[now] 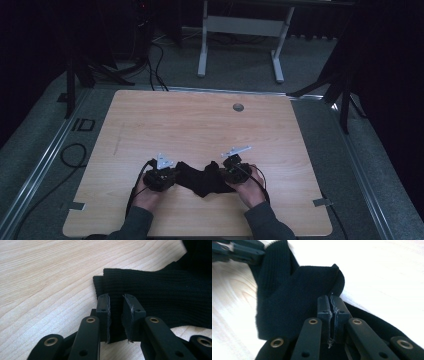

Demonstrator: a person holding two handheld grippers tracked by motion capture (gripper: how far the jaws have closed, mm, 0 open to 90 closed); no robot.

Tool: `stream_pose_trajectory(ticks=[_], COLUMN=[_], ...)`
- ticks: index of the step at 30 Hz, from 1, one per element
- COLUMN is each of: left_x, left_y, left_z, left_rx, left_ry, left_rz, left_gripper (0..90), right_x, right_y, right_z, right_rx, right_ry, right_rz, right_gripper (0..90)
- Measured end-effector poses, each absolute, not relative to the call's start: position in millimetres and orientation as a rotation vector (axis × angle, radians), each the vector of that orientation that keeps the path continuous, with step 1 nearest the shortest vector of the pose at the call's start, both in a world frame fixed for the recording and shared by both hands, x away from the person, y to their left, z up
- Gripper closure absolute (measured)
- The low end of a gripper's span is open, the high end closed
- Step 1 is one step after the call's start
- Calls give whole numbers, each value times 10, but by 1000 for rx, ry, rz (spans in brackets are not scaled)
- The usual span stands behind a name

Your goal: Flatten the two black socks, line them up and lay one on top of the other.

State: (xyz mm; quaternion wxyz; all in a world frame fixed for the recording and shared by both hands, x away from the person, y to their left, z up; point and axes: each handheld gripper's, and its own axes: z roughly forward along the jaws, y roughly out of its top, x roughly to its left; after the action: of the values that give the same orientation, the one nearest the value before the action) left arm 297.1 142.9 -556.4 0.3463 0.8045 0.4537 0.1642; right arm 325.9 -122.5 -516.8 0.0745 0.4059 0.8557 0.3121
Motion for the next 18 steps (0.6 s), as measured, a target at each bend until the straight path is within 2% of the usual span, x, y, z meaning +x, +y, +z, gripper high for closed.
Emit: stream_pose_trajectory(ticks=[18], left_x=[2968], left_y=[1426], left_z=[-5566], left_rx=[2084], left_ry=[1181], left_rz=[426], left_gripper=[763], right_x=[3084], right_y=[-1490], right_z=[-4801], right_rx=[1203], right_ry=[2465], right_rz=[1069], right_gripper=[867])
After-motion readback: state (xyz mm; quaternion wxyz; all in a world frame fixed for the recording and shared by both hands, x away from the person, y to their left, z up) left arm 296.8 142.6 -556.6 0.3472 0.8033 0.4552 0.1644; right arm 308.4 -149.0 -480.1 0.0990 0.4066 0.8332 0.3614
